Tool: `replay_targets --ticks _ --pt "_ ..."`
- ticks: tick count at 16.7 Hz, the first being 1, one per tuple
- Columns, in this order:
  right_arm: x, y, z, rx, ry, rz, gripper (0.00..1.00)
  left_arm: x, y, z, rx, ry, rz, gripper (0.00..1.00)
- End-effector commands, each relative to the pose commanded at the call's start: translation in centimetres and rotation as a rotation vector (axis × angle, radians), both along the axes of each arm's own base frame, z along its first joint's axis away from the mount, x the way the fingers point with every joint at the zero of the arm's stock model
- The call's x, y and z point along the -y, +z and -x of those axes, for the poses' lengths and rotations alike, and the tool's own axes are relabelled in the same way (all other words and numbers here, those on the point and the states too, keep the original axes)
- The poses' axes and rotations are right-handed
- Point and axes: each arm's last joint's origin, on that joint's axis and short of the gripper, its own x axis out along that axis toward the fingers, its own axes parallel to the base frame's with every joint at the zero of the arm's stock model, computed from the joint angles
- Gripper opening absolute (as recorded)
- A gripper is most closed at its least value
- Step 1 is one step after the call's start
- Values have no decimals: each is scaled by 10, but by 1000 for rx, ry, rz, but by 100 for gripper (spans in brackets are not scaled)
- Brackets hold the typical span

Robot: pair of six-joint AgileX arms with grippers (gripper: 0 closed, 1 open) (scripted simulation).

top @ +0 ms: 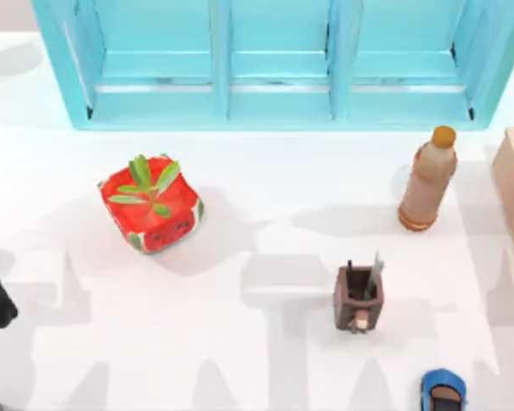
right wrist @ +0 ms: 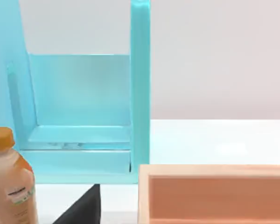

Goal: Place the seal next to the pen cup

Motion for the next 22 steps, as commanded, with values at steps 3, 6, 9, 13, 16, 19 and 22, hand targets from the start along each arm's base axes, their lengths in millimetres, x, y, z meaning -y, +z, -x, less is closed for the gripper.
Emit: replay_targets --ticks 3,6,9,13,16,19,22 --pt "0 0 0 0 0 0 100 0 2 0 -9 3 -2 100" --pt "0 0 0 0 0 0 100 -2 19 -1 -91 19 -18 100" --pt "0 0 0 0 0 0 100 -5 52 -8 -242 39 -42 100" --pt "0 0 0 0 0 0 100 -15 100 -47 -562 57 -68 100" --pt "0 0 0 0 0 0 100 -27 118 -96 -855 57 -73 100" --pt "0 0 0 0 0 0 100 -43 117 -148 -1132 43 -63 100" --pt "0 0 0 0 0 0 100 -60 107 -191 -1349 20 -46 100"
